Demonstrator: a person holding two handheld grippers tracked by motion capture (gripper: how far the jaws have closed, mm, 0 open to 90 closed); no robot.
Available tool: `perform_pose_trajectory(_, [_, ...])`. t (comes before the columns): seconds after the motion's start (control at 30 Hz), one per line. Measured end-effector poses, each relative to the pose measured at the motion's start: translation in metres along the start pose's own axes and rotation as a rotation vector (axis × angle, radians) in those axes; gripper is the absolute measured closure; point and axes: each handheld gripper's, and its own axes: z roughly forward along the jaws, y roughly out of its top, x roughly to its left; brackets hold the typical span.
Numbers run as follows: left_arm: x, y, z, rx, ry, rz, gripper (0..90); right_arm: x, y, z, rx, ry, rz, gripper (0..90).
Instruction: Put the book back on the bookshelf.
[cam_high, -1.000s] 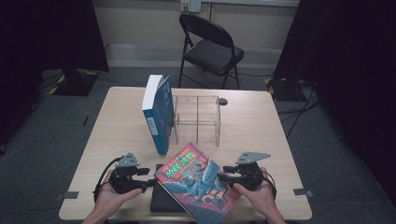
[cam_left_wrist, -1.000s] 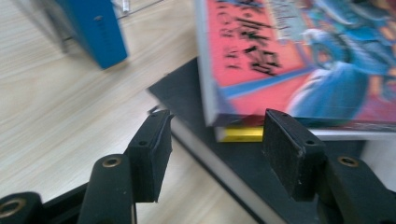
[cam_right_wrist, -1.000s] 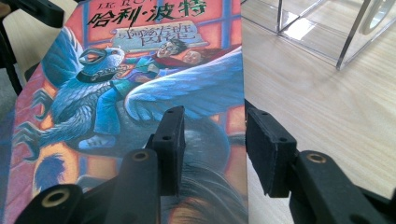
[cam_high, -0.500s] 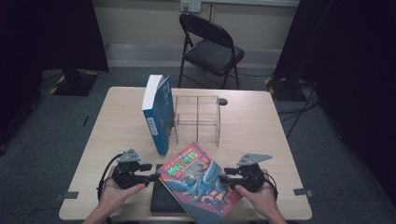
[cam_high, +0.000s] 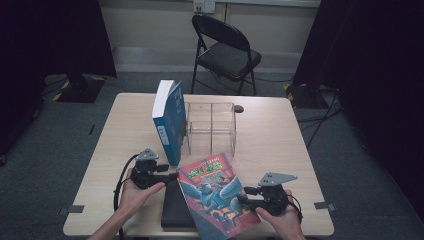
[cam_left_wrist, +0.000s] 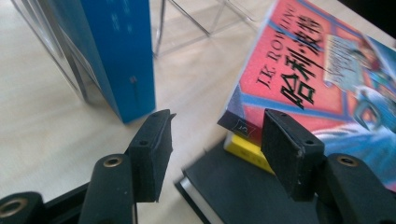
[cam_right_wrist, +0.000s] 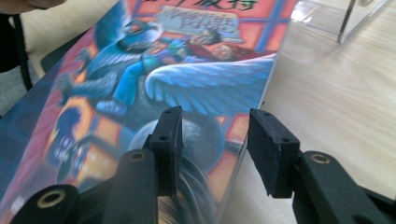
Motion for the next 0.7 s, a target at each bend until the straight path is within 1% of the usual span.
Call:
perform_pose_trajectory(0.1, [-0.002, 0.004, 0.003, -0.003, 0.026, 0.000, 44.7, 0.004, -0.003, -0.002, 0.005, 0.017, -0.006, 56.2])
perform_pose_trajectory(0.17, [-0.003, 0.004, 0.003, -0.003, 0.007, -0.005, 43.3, 0.006, -0.003, -0.004, 0.014, 0.032, -0.011, 56.2])
perform_pose_trajectory(0.23, [-0.009, 0.002, 0.001, -0.003, 0.007, 0.009, 41.8, 0.006, -0.002, -0.004, 0.019, 0.044, -0.017, 55.8])
perform_pose_trajectory(0.3, [-0.014, 0.001, 0.000, -0.002, -0.005, 0.018, 41.8, 0.002, 0.000, -0.003, 0.009, 0.058, -0.004, 54.7])
perform_pose_trajectory(0.33, [-0.017, 0.000, -0.001, -0.001, -0.007, 0.028, 41.5, 0.001, 0.002, -0.002, 0.004, 0.057, 0.000, 52.3])
perform_pose_trajectory(0.37, [-0.019, 0.000, -0.002, -0.004, -0.013, 0.030, 41.6, -0.003, 0.006, 0.003, -0.004, 0.049, 0.012, 49.7])
perform_pose_trajectory(0.4, [-0.021, -0.001, -0.003, -0.009, -0.029, 0.030, 41.7, -0.006, 0.009, 0.006, -0.005, 0.046, 0.014, 49.5])
perform_pose_trajectory(0.43, [-0.024, -0.001, -0.003, -0.003, -0.049, 0.034, 40.9, -0.010, 0.013, 0.012, -0.011, 0.056, 0.021, 47.8])
perform_pose_trajectory(0.5, [-0.029, -0.002, 0.000, 0.001, -0.076, 0.050, 40.4, -0.014, 0.020, 0.020, -0.031, 0.051, 0.029, 47.9])
perform_pose_trajectory(0.53, [-0.031, -0.002, 0.002, 0.006, -0.097, 0.044, 40.4, -0.015, 0.023, 0.023, -0.030, 0.041, 0.023, 48.4])
perform_pose_trajectory(0.57, [-0.033, -0.002, 0.004, 0.005, -0.105, 0.043, 40.4, -0.016, 0.025, 0.024, -0.030, 0.040, 0.022, 48.8])
perform_pose_trajectory(0.63, [-0.033, 0.000, 0.005, 0.005, -0.091, 0.061, 38.3, -0.015, 0.024, 0.023, -0.023, 0.033, 0.026, 51.3])
perform_pose_trajectory(0.7, [-0.032, 0.001, 0.006, 0.008, -0.096, 0.066, 38.7, -0.014, 0.019, 0.021, -0.017, 0.031, 0.022, 51.6])
